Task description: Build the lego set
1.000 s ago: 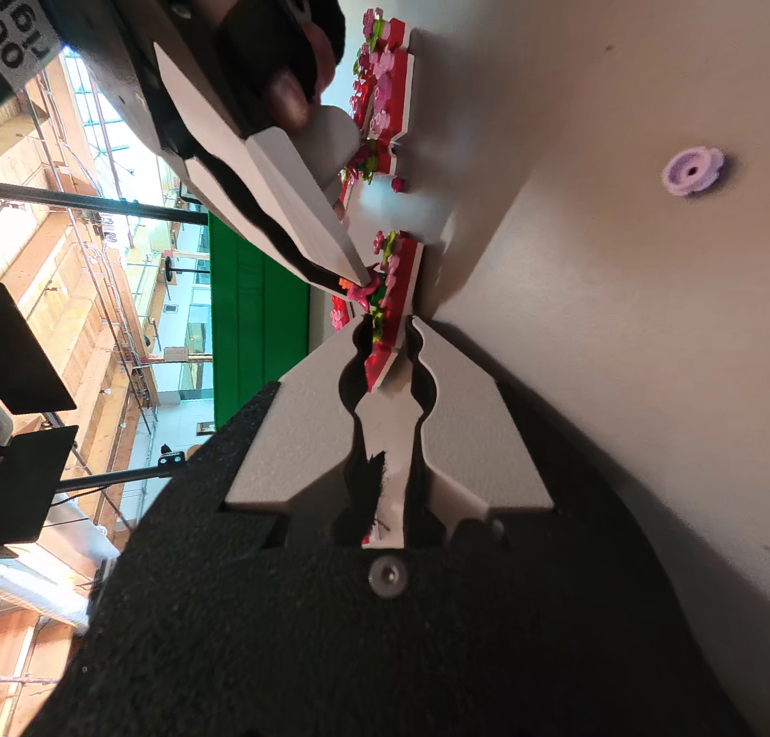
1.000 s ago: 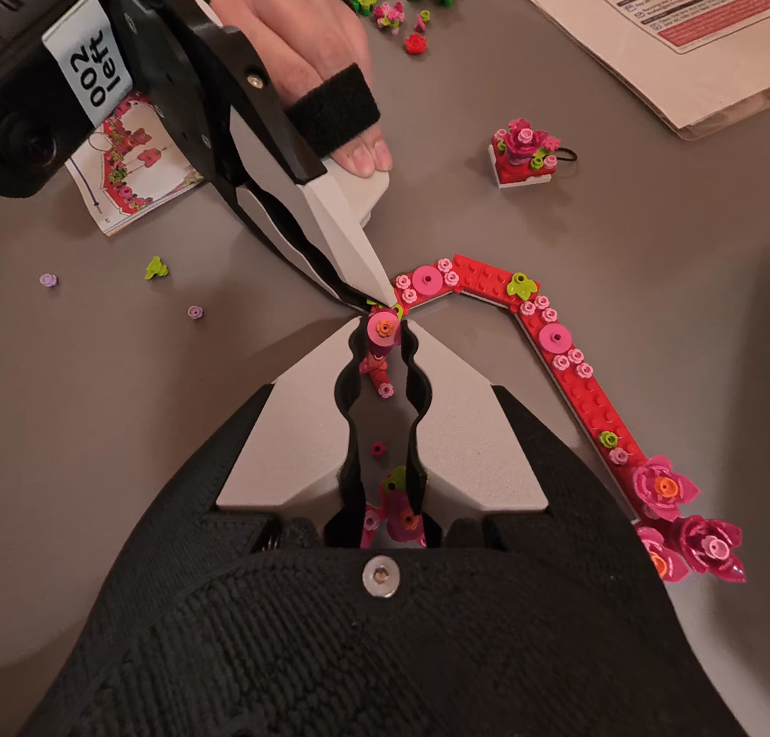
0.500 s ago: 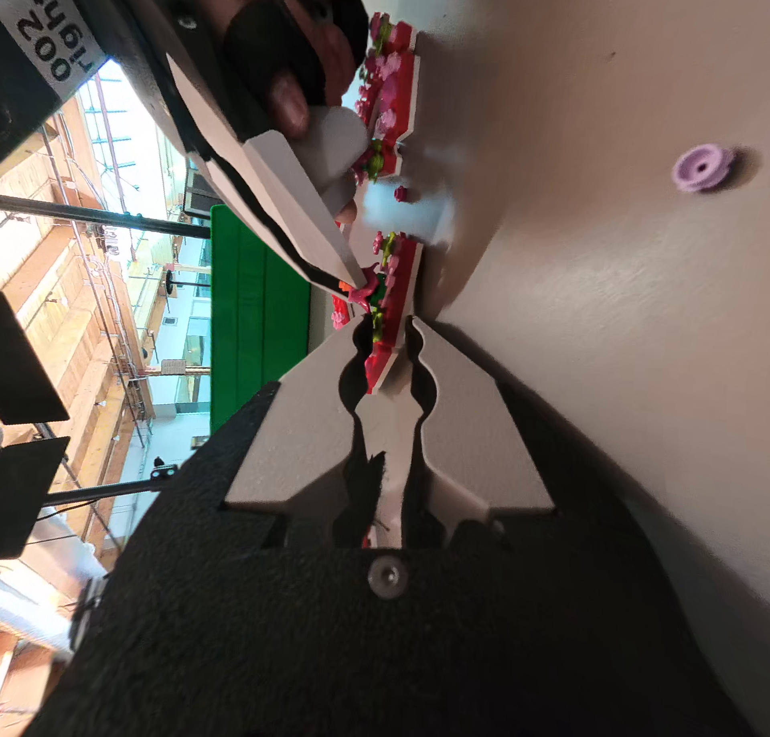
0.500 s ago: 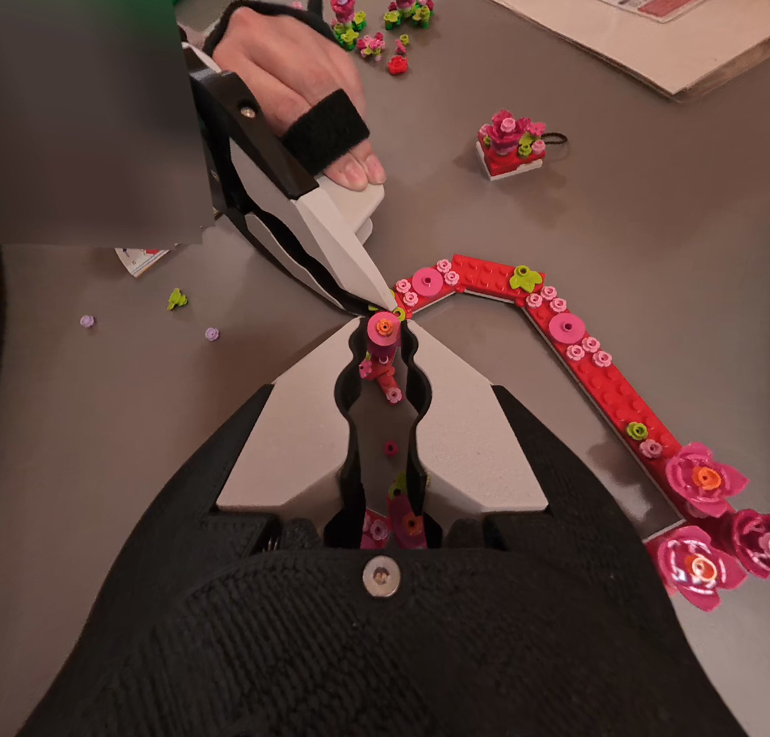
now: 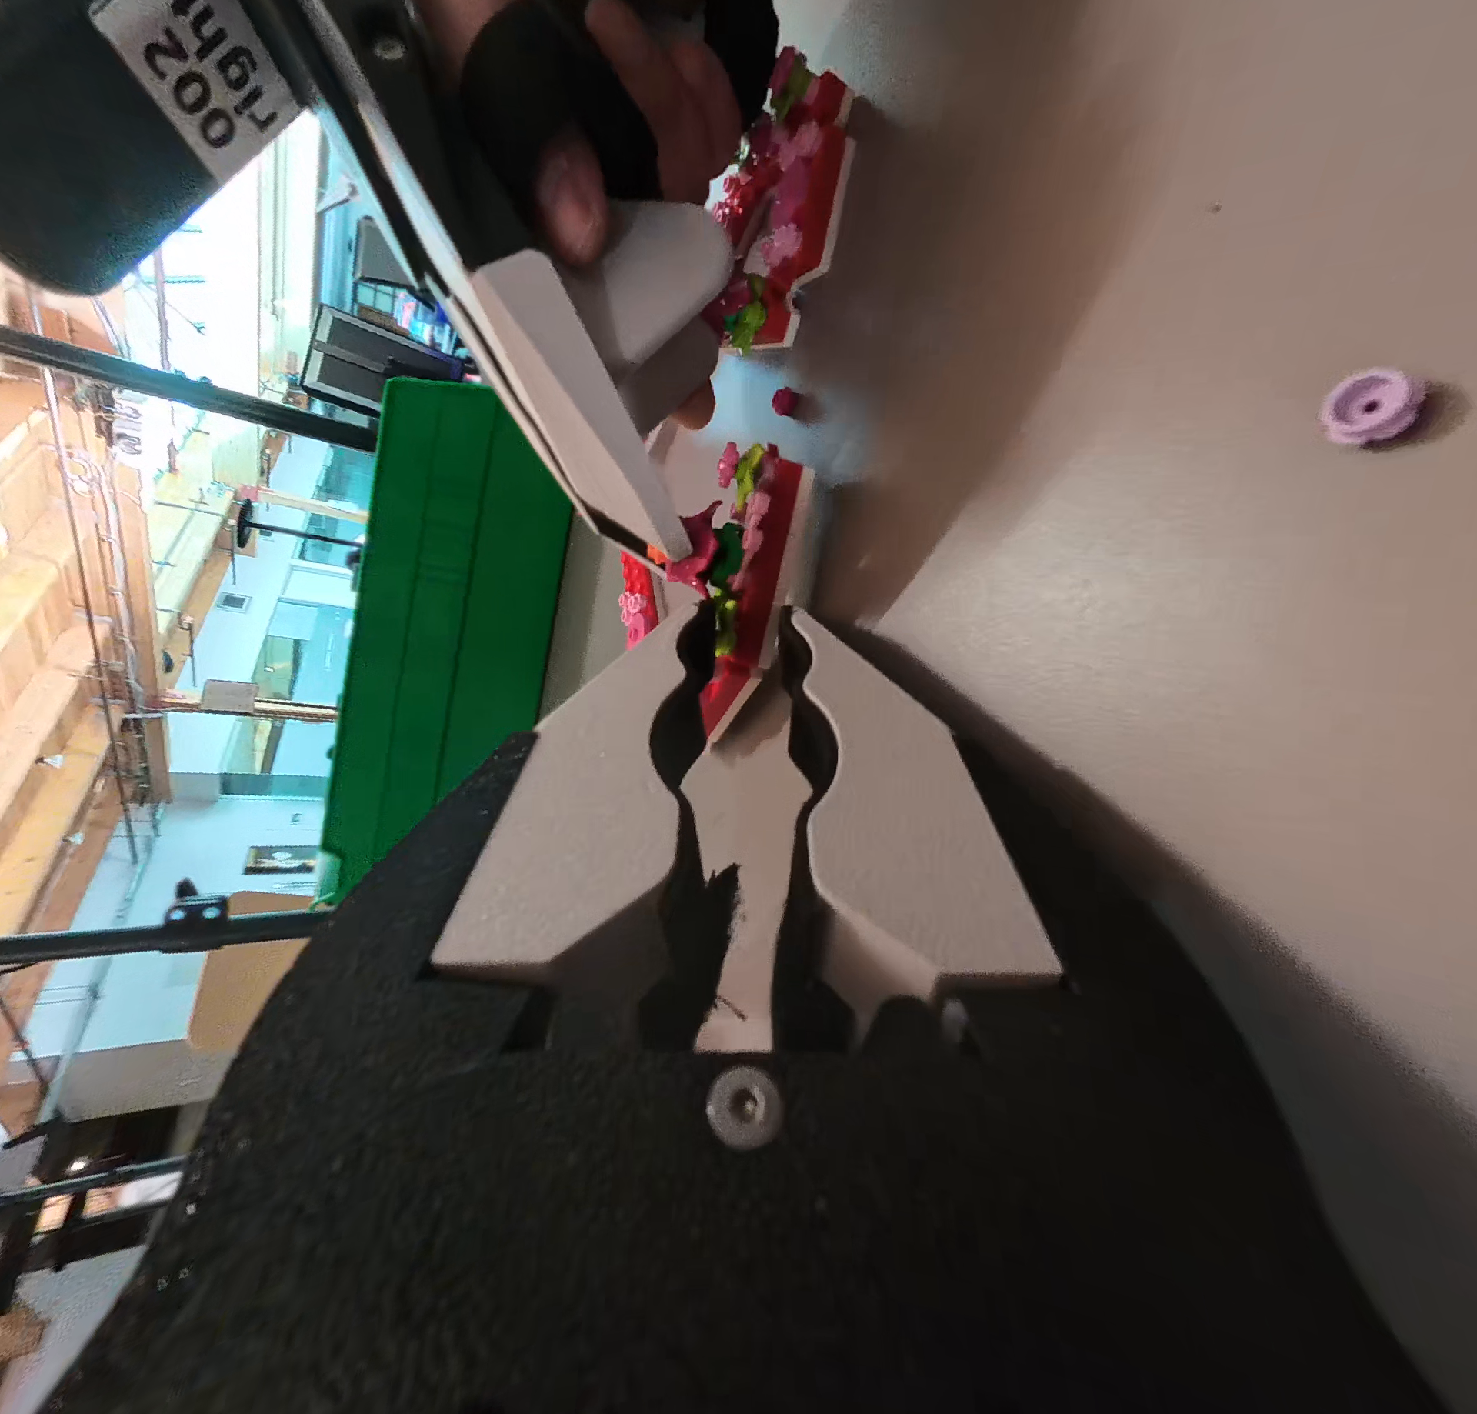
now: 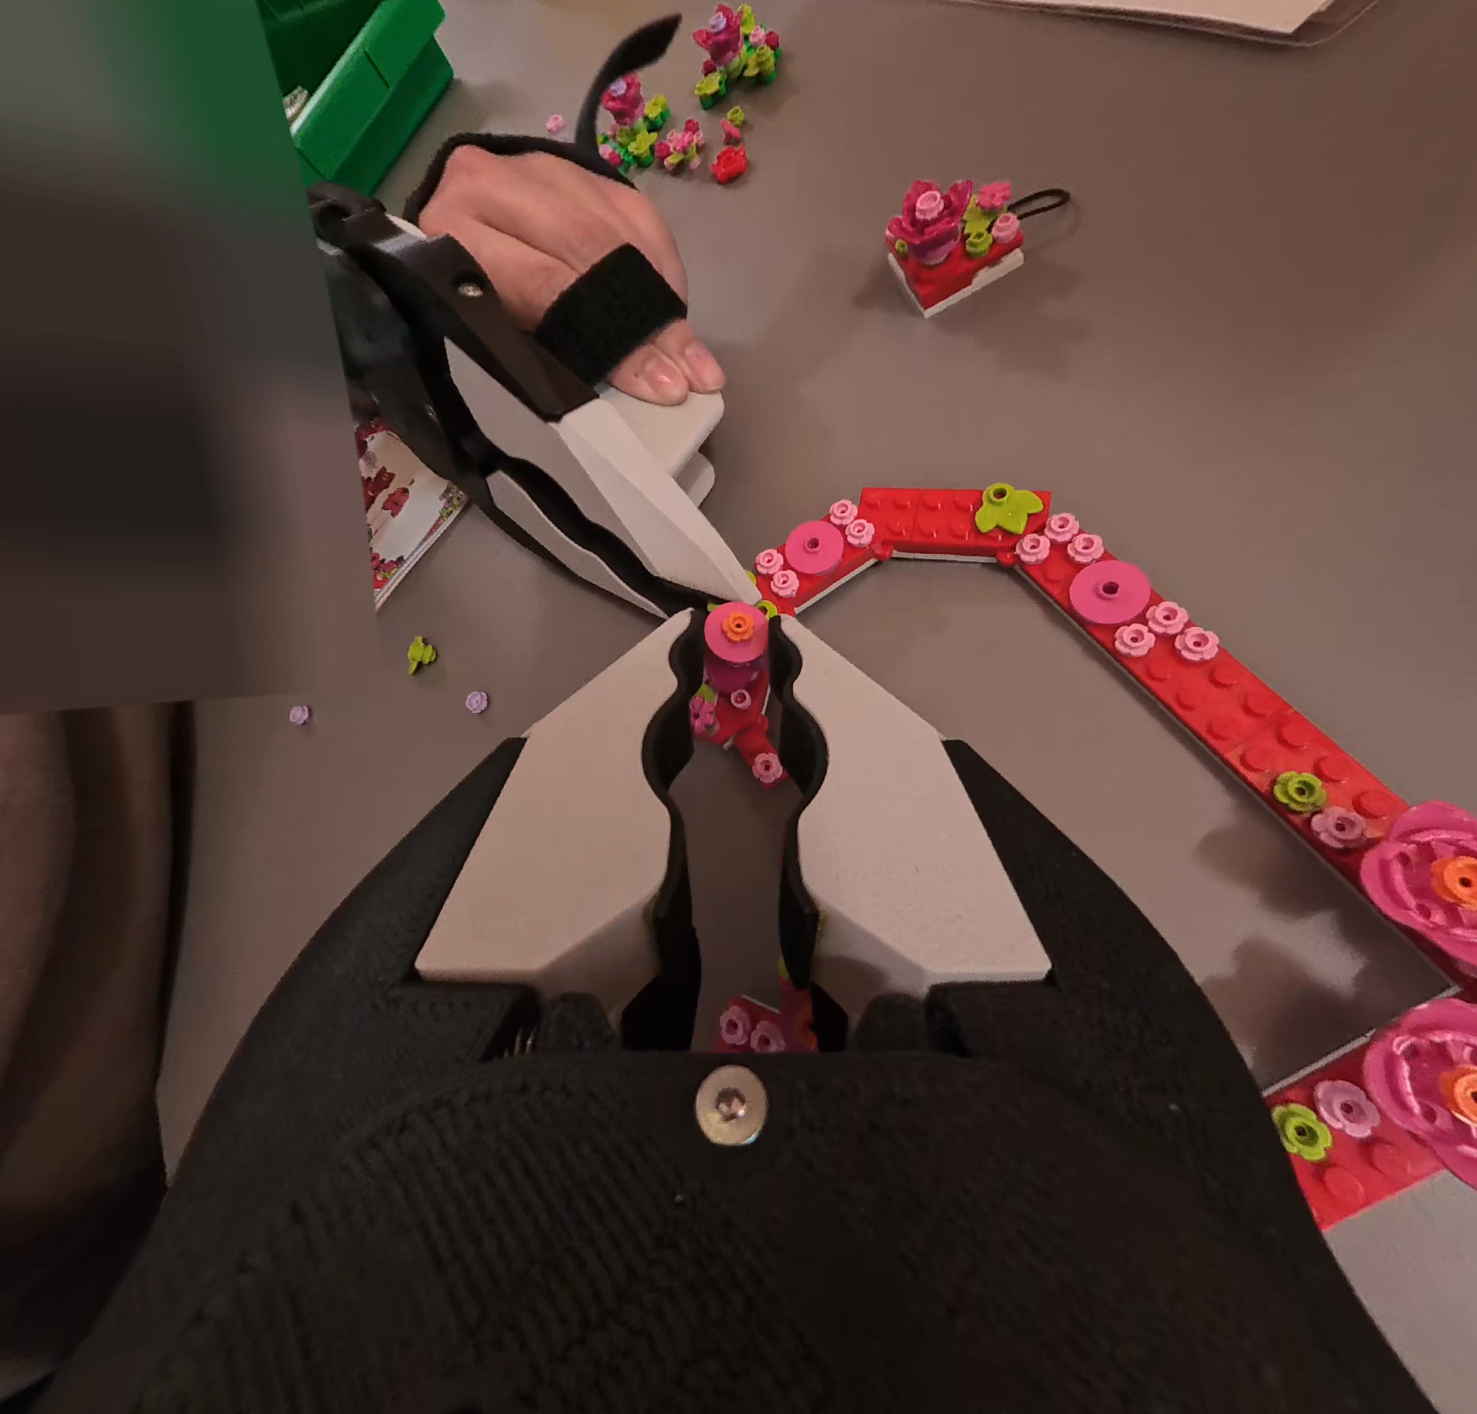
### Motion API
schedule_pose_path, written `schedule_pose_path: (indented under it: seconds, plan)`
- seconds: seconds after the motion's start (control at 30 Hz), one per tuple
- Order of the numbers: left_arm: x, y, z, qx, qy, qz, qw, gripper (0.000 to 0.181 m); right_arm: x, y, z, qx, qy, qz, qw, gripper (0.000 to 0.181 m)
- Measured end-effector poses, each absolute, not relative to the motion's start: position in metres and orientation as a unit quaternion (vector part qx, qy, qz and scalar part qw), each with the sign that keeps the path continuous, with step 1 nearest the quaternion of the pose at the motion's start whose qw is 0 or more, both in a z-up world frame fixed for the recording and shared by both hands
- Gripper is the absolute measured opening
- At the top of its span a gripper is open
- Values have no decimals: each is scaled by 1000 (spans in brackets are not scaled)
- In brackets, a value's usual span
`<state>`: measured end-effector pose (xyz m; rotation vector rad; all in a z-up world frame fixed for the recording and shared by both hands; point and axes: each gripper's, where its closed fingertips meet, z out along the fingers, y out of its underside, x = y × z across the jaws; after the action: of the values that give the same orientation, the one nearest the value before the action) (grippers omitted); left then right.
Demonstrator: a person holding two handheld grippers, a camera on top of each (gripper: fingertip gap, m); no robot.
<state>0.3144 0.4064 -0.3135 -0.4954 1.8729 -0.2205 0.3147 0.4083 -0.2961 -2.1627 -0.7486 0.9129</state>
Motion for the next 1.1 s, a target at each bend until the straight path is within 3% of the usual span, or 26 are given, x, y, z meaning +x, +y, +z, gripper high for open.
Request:
schedule_pose_path:
  seconds: [0.67, 1.1]
  plan:
    - [315, 419, -292, -315, 742, -232, 545, 13, 315, 429, -272, -821, -153, 407, 370, 14]
    - [315, 421, -292, -328, 739, -244, 535, 13, 316, 432, -272, -816, -128, 430, 365, 14]
